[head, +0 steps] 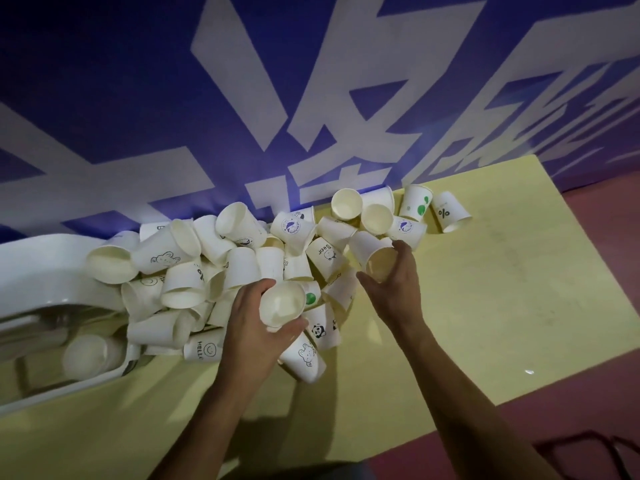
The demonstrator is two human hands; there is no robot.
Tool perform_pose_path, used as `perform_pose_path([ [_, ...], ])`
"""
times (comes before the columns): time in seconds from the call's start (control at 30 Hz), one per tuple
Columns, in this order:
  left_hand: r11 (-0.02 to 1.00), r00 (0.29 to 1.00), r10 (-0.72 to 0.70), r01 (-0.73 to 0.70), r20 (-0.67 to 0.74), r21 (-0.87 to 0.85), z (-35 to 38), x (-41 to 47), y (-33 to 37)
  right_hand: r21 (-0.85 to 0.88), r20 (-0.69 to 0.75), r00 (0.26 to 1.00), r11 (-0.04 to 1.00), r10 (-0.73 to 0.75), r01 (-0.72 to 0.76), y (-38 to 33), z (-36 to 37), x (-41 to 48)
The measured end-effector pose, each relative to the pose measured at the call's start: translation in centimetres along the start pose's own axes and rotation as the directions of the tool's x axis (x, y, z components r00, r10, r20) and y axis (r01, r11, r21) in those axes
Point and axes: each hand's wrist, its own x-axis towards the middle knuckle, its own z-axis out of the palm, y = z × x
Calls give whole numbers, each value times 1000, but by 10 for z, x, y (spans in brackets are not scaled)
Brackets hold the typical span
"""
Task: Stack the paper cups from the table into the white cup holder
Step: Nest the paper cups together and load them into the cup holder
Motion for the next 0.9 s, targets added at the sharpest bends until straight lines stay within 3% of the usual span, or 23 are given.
perform_pose_path([
  [0.33, 996, 993, 40, -49, -110, -80, -58, -22, -24, 76, 142, 975, 984, -170, 161, -81, -7, -65],
  [0.7, 987, 974, -40, 4, -222, -159, -181, -73, -122, 192, 299, 895, 940, -331, 284, -193, 94, -170],
  [0.9, 984, 951, -26, -30, -307, -176, -238, -80, -172, 220, 320, 882, 933, -345, 286, -234, 146, -210],
])
